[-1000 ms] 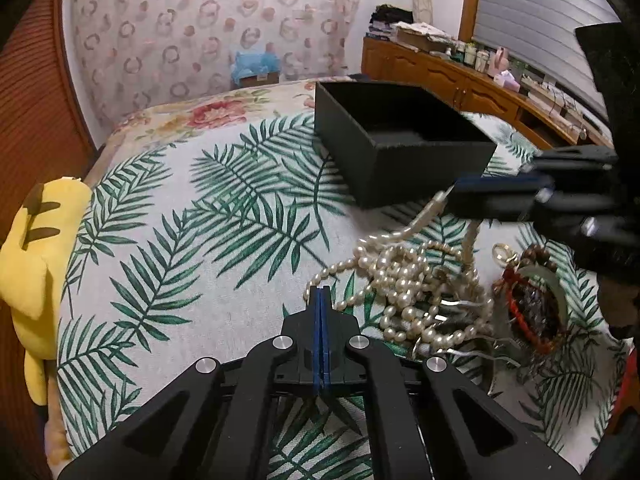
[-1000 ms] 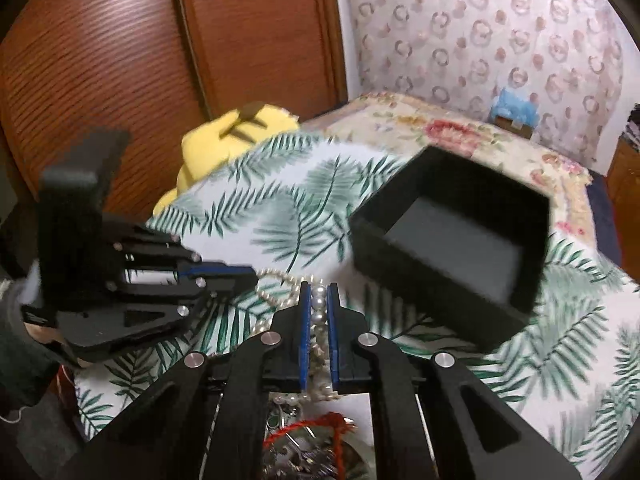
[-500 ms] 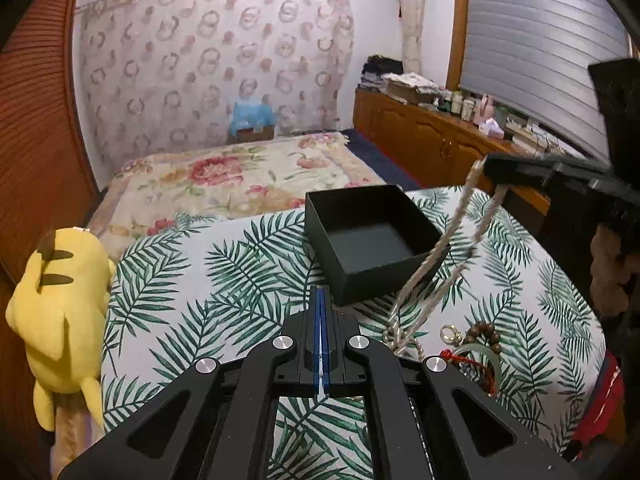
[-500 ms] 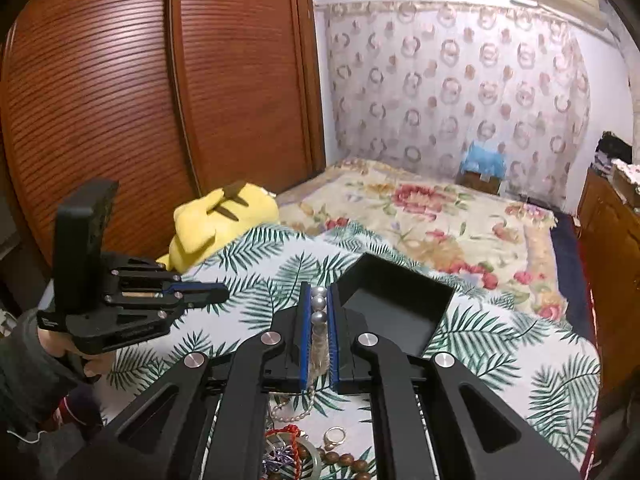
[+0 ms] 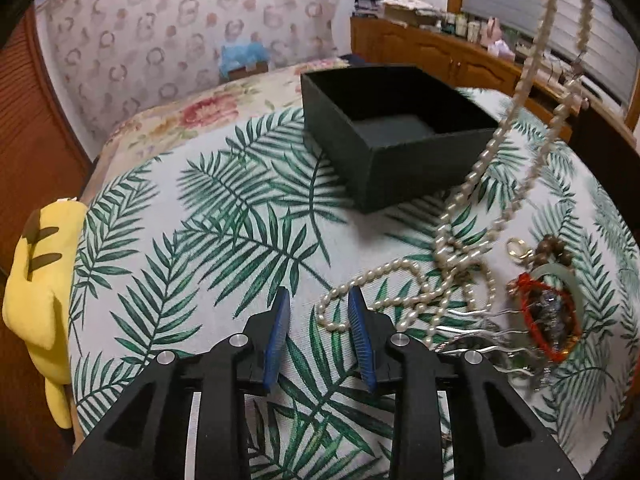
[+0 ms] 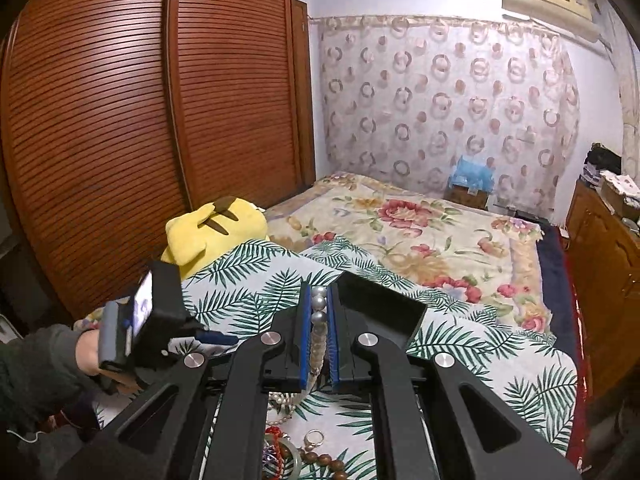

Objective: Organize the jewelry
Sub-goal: 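Lift the pearl necklace with the right tool, pulling it free, then carry the pearl necklace over the black box and open the right tool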

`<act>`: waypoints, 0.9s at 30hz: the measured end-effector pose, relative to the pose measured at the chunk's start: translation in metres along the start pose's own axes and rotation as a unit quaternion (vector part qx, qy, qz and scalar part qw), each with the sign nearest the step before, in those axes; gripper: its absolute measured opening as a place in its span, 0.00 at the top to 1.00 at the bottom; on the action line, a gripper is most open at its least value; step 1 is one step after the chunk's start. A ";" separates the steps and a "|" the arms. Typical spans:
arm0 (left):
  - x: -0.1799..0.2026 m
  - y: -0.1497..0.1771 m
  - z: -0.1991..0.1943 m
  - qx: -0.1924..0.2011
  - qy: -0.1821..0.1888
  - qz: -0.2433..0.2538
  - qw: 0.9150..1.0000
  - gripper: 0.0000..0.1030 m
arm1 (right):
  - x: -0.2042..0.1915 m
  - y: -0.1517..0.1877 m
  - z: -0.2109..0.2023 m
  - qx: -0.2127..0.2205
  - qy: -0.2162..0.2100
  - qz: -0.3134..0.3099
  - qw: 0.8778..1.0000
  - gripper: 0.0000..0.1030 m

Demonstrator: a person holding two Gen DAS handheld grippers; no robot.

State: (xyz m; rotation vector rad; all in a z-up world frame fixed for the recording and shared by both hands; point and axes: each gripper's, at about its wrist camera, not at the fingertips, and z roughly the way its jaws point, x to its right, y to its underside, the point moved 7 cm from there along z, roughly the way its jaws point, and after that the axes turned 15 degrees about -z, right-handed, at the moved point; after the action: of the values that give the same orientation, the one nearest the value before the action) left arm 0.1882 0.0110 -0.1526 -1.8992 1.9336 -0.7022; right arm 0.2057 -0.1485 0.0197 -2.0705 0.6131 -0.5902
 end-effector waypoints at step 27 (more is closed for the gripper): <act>0.055 -0.084 -0.121 0.141 0.111 -0.018 0.984 0.97 | 0.030 -0.032 -0.026 0.040 0.018 -0.001 0.999 0.91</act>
State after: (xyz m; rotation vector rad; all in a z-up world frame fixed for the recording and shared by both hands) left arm 0.1870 -0.0292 0.0001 -1.7461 1.8115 -1.1750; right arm 0.2194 -0.1668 0.0650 -1.9890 0.5991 -0.6441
